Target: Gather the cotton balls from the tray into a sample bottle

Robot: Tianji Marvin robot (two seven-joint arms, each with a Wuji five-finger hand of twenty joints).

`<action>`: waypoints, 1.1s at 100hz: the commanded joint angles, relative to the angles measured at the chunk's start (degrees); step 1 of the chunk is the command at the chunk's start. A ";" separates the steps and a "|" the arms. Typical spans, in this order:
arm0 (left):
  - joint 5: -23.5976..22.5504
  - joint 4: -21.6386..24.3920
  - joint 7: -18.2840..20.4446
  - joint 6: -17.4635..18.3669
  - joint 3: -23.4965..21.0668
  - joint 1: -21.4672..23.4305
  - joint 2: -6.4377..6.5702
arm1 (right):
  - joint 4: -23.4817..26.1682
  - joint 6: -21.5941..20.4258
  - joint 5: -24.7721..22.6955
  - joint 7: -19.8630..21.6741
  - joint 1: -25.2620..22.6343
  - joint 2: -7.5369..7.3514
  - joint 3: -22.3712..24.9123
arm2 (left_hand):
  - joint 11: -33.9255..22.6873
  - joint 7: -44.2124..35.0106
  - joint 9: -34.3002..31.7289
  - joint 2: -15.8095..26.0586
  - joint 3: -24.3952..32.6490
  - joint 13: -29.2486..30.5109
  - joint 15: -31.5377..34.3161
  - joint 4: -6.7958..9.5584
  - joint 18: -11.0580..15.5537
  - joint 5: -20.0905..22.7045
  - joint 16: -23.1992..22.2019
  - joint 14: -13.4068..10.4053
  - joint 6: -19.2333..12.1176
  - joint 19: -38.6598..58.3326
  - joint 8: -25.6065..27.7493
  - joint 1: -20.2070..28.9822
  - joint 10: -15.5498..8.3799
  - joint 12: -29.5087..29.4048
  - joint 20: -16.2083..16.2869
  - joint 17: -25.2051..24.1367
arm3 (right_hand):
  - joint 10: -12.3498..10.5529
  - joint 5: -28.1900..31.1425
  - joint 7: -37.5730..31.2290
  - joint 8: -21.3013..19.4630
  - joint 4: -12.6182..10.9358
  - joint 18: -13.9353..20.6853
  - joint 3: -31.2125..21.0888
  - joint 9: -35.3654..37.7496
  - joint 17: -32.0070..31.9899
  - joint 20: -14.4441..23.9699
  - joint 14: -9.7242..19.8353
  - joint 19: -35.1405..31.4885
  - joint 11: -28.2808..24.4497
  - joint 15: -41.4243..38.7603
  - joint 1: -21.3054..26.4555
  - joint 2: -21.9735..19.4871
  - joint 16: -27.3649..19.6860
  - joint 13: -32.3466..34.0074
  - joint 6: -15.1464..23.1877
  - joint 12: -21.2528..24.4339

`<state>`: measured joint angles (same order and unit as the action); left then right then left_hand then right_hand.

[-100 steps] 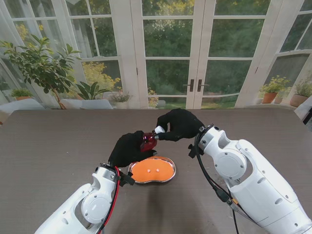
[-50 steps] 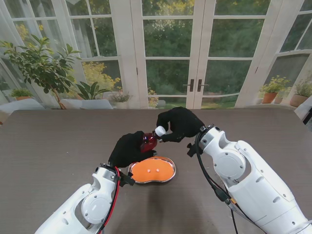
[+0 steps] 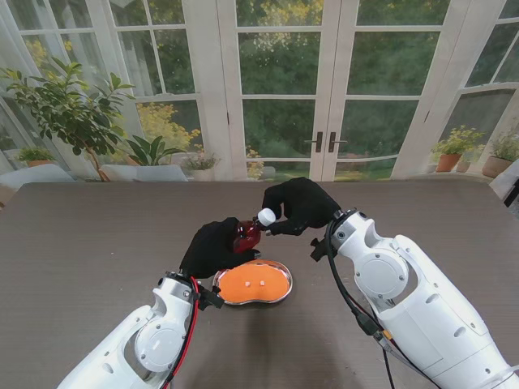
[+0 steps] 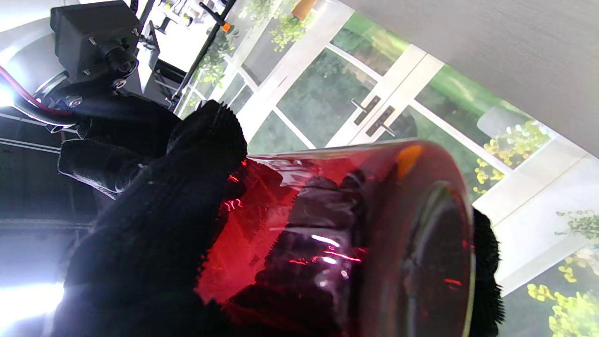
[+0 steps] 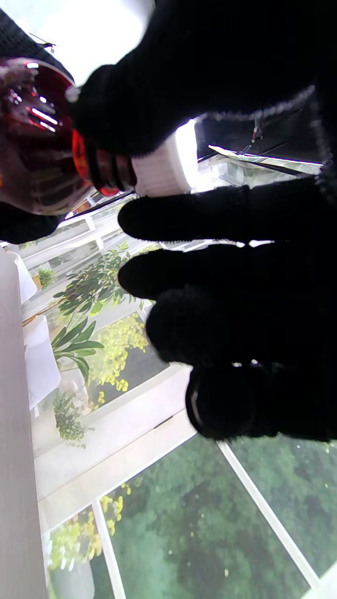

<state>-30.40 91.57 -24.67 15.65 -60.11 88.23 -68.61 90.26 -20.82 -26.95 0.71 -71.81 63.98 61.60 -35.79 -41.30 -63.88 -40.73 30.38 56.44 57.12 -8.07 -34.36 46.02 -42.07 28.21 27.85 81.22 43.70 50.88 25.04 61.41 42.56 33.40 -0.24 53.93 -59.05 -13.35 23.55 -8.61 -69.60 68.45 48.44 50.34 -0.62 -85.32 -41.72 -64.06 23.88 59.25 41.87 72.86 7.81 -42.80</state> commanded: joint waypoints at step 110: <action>0.34 0.45 2.07 -0.30 0.04 0.34 -0.04 | -0.64 -1.23 0.38 0.54 0.04 0.29 -0.65 | -1.58 -19.10 -2.99 20.08 15.28 2.60 3.54 2.36 3.17 6.17 -0.79 0.89 -12.40 2.33 -0.35 16.14 -3.72 1.40 0.07 -0.32 | -0.82 -2.76 5.15 -8.89 -3.42 -0.69 -9.77 -3.63 -0.19 -0.62 2.71 -2.22 -1.98 0.65 1.53 8.39 -0.02 2.72 -4.29 -0.48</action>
<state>-30.23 91.78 -23.76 15.45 -60.14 88.46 -68.51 89.64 -21.73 -26.55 0.59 -71.77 64.01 61.09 -35.79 -41.88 -63.88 -40.72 30.38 56.44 57.12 -8.07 -34.36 45.84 -42.07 28.21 27.85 81.22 42.81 50.88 25.03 61.44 42.56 33.40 -0.23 51.91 -52.57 -20.57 20.04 -8.67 -75.97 64.78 48.11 50.33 0.08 -85.36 -42.32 -62.63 23.87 64.94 41.87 72.86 3.24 -42.74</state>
